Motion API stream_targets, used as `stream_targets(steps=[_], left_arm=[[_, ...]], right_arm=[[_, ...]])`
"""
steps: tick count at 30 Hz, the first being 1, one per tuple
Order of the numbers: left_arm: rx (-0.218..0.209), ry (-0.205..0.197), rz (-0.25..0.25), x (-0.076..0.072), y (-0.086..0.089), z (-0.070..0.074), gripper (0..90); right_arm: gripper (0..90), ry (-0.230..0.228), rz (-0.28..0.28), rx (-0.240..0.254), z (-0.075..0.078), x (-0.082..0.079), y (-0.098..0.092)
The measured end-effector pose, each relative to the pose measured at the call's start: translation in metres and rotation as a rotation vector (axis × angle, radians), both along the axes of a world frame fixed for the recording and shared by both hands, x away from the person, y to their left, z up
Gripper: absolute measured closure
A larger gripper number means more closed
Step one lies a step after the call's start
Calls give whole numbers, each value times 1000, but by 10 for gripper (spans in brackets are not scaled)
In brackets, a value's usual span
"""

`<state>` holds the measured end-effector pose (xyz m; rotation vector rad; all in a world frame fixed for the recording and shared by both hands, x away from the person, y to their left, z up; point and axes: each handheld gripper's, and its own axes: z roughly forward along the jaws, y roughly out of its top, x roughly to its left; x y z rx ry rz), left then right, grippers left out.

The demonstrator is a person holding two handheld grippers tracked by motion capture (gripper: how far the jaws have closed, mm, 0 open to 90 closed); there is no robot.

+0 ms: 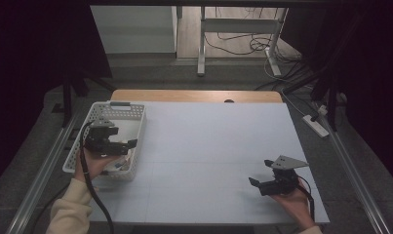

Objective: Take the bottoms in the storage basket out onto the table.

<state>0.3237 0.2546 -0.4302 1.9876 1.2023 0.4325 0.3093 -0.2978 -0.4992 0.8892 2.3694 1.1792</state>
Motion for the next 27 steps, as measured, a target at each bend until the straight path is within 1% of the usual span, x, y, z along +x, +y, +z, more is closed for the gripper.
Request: stream_targets(steps=[6,12,16,17,24,27], left_arm=[[3,9,22,0,7,0,98],[2,16,32,0,13,0,99],[9,23,44,-1,18,1,100],[8,28,46,-1,20,1,100],[17,45,53,0,24,0,100],[22,59,57,1,27,-3,100]], right_arm=[[77,1,-1,-3,0,0,0],[77,4,2,-4,0,0,1],[77,6,2,-4,-1,0,1],[77,6,2,-4,-1,0,1],[77,9,5,-7,-1,0,1],[77,11,6,-7,-1,0,2]])
